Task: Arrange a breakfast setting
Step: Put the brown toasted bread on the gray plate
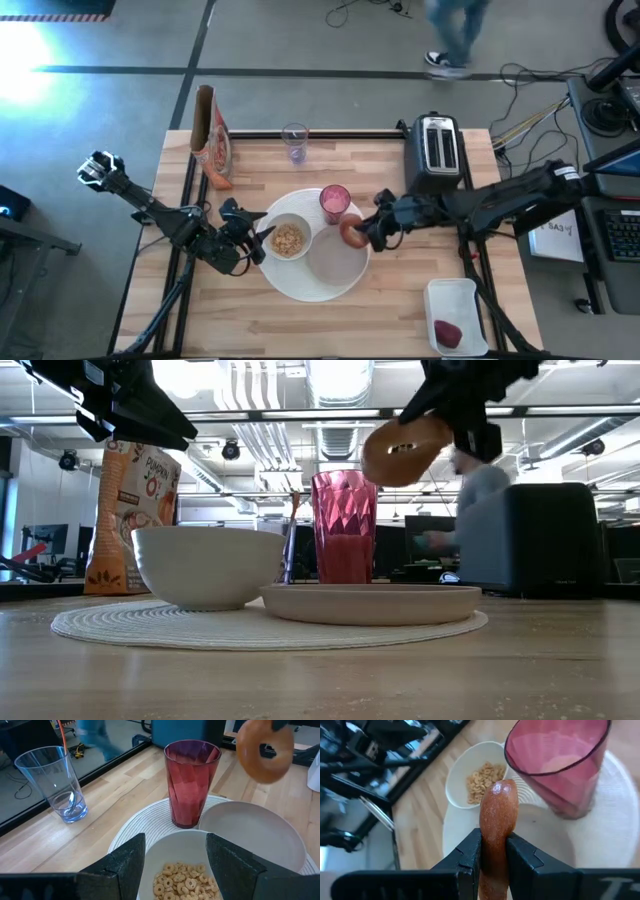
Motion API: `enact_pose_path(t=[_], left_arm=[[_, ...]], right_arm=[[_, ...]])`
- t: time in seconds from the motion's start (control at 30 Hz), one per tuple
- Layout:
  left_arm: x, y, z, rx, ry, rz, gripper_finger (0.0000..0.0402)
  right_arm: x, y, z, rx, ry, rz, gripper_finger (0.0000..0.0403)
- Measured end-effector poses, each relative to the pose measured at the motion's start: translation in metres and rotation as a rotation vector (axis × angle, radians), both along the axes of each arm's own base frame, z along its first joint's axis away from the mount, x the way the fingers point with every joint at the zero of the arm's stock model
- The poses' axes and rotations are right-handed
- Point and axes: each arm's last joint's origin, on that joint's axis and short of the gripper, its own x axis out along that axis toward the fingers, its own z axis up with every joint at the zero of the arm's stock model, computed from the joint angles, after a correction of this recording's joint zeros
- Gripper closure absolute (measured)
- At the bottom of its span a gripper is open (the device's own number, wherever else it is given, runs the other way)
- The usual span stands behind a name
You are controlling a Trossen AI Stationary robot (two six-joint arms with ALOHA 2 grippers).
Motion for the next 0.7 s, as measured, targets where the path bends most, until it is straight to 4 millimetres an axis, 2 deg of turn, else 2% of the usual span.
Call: enact_pose_path(t=[0.13, 0.33, 0.7], left_arm=[[0.000, 0.000, 0.000, -0.003, -0.005, 0.000, 0.0208], [0.001, 0.000, 0.001, -0.006, -0.009, 0.000, 0.0208], [0.001, -0.001, 0.001, -0.007, -0.011, 0.000, 0.0208]], right_arm=[[-0.002, 0.000, -0.023, 0.068, -0.060, -0.029, 0.0344], [-0.003, 0.004, -0.054, 0.158, -0.056, -0.050, 0.0344], [0.019, 0.019, -0.085, 0.168, -0.056, -0.013, 0.0344]])
